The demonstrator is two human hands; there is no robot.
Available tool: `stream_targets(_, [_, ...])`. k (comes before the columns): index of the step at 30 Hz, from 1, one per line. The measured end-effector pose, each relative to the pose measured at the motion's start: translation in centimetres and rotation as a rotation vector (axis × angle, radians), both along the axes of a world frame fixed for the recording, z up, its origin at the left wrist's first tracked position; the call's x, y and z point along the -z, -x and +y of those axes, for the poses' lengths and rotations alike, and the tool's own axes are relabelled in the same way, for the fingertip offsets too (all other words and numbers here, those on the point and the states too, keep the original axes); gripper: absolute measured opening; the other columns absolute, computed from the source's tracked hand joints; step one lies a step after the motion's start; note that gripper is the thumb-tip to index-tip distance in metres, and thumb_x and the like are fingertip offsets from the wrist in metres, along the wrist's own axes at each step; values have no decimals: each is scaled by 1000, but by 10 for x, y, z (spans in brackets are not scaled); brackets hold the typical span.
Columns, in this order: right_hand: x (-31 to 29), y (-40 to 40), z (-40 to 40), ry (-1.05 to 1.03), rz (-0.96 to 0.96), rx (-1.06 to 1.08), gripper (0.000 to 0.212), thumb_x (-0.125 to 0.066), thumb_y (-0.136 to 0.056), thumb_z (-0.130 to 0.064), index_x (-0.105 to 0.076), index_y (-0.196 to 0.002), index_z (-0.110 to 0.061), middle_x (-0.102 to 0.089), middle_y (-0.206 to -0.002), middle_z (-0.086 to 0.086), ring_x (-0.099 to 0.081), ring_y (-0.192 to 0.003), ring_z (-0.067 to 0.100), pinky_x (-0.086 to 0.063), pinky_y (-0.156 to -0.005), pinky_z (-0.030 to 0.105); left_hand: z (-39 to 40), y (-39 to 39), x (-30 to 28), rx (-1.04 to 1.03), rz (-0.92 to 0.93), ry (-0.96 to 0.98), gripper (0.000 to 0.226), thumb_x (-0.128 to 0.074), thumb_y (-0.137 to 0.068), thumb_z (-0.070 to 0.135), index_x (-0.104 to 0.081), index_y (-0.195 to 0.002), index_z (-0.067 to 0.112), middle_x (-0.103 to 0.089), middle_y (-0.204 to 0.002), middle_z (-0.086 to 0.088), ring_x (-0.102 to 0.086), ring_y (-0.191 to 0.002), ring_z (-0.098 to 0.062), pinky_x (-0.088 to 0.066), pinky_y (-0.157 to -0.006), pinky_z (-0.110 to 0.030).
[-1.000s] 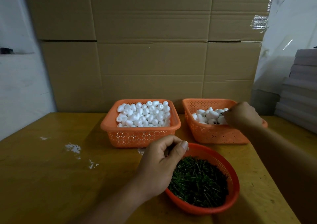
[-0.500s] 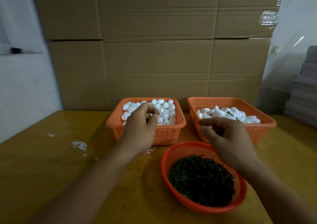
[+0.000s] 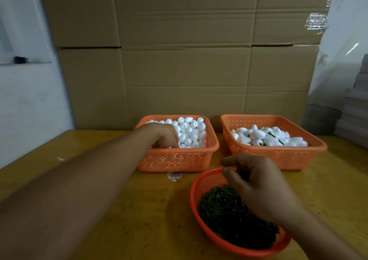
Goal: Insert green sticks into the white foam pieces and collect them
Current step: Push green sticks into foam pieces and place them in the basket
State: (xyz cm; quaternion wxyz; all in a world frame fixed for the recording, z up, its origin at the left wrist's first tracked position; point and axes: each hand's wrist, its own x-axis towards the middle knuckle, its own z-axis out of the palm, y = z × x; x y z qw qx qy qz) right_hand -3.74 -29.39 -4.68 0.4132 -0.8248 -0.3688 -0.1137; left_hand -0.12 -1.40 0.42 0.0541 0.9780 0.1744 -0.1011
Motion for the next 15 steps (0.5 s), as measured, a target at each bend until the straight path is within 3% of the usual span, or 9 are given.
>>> stream_targets(4, [1,-2,-1,-2,-15,11,15,-71,-91,-26,-75,-104,-31,-67,-65,-16,-60,-51,1,-44,-50,16,-3,-11,4,-9,117,23,46,-68,-90,42,-63,-133,26,-58,-137,7,-59,-120,-22,-51,-102,-42])
stream_targets(8, [2,0,0,28,-17,4,17,-71,-91,-28,-75,-107,-31,-67,-67,-19,-62,-55,1,-47,-51,18,-7,-17,12,-15,39,37,37,-67,-92,36,-67,-125,22,-61,-131,2,-59,-118,-23,-50,-103,-43])
stream_targets(15, [1,-1,-1,49,-37,18,18,-70,-90,-32,-75,-108,-31,-67,-66,-19,-63,-55,2,-46,-51,21,-14,-28,19,-17,64,-42,52,-70,-91,27,-56,-141,18,-47,-150,-6,-44,-136,-31,-41,-111,-47])
